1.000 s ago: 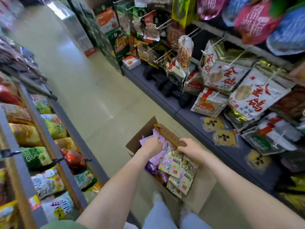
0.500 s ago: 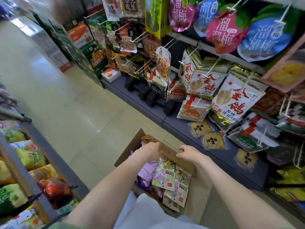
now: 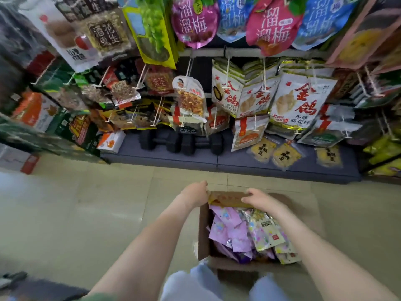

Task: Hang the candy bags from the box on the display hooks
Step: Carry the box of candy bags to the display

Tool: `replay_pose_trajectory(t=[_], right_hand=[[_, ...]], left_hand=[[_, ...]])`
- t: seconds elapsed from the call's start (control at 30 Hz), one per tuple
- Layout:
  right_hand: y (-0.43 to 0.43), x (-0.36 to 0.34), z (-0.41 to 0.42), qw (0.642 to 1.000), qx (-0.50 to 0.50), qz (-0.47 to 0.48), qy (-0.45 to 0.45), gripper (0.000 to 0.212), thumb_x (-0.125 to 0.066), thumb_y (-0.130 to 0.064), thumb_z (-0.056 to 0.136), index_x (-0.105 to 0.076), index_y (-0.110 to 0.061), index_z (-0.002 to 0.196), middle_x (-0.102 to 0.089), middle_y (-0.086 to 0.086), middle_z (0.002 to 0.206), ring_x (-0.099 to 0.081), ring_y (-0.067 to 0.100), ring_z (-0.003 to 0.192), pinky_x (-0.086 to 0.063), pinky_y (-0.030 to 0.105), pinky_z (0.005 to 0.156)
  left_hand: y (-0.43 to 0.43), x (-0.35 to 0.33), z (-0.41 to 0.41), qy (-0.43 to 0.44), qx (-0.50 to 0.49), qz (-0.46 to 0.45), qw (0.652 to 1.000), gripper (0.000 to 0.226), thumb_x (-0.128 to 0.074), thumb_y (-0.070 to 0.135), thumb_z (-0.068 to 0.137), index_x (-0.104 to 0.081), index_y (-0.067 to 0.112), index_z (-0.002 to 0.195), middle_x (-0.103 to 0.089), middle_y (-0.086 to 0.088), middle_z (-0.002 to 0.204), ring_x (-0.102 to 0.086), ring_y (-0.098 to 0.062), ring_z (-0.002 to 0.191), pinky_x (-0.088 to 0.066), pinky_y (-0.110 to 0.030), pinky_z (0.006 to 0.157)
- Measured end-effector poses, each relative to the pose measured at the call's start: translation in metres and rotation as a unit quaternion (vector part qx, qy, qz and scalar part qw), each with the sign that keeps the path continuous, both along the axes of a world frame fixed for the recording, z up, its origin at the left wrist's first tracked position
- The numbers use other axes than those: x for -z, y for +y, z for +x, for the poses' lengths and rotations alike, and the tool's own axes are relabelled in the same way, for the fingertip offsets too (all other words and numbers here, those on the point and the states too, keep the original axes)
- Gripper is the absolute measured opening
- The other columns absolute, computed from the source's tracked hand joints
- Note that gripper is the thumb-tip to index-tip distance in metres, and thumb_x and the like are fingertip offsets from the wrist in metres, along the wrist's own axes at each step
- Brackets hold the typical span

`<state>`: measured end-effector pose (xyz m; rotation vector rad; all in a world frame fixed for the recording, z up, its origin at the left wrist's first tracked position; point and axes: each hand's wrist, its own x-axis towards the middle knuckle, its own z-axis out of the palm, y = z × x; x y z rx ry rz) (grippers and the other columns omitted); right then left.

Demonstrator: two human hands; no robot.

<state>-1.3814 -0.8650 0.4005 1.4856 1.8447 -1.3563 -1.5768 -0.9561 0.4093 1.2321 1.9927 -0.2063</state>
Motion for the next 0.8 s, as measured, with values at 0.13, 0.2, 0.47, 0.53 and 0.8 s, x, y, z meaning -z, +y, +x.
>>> replay_pose_trajectory(t=[0.13, 0.2, 0.47, 0.53, 0.8], right_hand=[[-0.006, -0.003, 0.007, 0.997, 0.073, 0.004, 0.005, 0.051, -0.056, -0.03, 0.093, -0.043, -0.012, 0.138, -0.046, 0.006, 0.14, -0.05, 0.021, 0.119, -0.037, 0.026, 0.087], [-0.009, -0.002, 0.016, 0.995, 0.101, 0.01, 0.01, 0.052, -0.057, -0.03, 0.092, -0.044, -0.011, 0.138, -0.047, 0.007, 0.14, -0.049, 0.022, 0.121, -0.038, 0.027, 0.09], [-0.036, 0.028, 0.059, 0.973, 0.229, -0.019, 0.026, 0.02, -0.06, -0.03, 0.086, -0.061, -0.01, 0.091, -0.062, 0.008, 0.094, -0.057, 0.023, 0.088, -0.04, 0.029, 0.073], [-0.039, 0.04, 0.066, 0.958, 0.283, -0.031, 0.026, 0.028, -0.057, -0.026, 0.089, -0.062, 0.001, 0.091, -0.063, 0.018, 0.091, -0.057, 0.025, 0.081, -0.041, 0.03, 0.068], [-0.043, 0.155, 0.09, 0.807, 0.58, -0.1, -0.05, 0.047, -0.055, -0.015, 0.089, -0.046, 0.001, 0.132, -0.05, 0.019, 0.133, -0.05, 0.032, 0.119, -0.04, 0.039, 0.097]], left_hand=[[0.019, -0.007, 0.017, -0.018, 0.072, 0.003, 0.997, 0.044, -0.038, 0.024, 0.099, -0.038, 0.007, 0.14, -0.053, -0.019, 0.134, -0.051, -0.036, 0.121, -0.044, -0.039, 0.097], [0.029, -0.008, 0.034, -0.029, 0.099, 0.009, 0.995, 0.044, -0.037, 0.024, 0.099, -0.037, 0.009, 0.141, -0.055, -0.018, 0.13, -0.053, -0.035, 0.117, -0.046, -0.039, 0.095], [0.044, 0.019, 0.094, -0.064, 0.217, 0.005, 0.974, 0.04, -0.039, 0.024, 0.101, -0.039, 0.006, 0.136, -0.054, -0.02, 0.13, -0.054, -0.036, 0.115, -0.045, -0.04, 0.091], [0.057, 0.035, 0.1, -0.07, 0.244, 0.001, 0.967, 0.04, -0.04, 0.024, 0.1, -0.039, 0.01, 0.138, -0.054, -0.019, 0.13, -0.053, -0.036, 0.116, -0.045, -0.041, 0.092], [0.13, 0.133, 0.12, -0.127, 0.334, -0.041, 0.933, 0.033, -0.034, 0.023, 0.1, -0.045, 0.008, 0.129, -0.061, -0.021, 0.114, -0.058, -0.037, 0.102, -0.045, -0.037, 0.079]])
